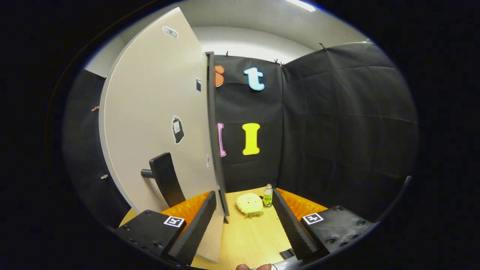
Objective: Open the shoe cabinet door, grab the shoes and put them into the shoe cabinet, then close the shoe cabinet door.
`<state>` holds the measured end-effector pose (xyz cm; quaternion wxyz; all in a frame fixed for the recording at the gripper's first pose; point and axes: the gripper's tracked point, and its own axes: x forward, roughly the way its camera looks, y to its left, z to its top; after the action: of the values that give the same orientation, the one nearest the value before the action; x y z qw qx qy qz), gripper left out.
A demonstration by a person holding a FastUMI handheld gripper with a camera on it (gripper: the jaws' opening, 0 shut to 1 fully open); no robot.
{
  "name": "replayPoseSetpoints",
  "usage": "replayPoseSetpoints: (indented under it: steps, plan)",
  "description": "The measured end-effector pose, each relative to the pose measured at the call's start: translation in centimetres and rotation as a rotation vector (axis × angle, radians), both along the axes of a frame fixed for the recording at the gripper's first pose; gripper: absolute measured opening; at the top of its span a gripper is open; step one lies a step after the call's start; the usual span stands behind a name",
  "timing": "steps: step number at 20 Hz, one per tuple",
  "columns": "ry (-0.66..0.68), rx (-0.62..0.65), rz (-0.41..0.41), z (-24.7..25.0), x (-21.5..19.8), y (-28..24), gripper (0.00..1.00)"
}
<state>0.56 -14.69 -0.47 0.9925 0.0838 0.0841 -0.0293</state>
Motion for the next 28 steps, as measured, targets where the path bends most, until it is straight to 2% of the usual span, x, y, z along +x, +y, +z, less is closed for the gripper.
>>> replayPoseSetpoints:
  steps: [5,14,20,28]
  plan:
    - [-0.014,0.036,0.063,0.3,0.9,5.4,0.98]
    - [-0.035,0.039,0.107,1.1,3.2,12.4,0.98]
    - [-0.040,0.071,0.193,1.6,5.6,17.9,0.98]
    - [-0.048,0.076,0.223,2.3,6.5,20.0,0.98]
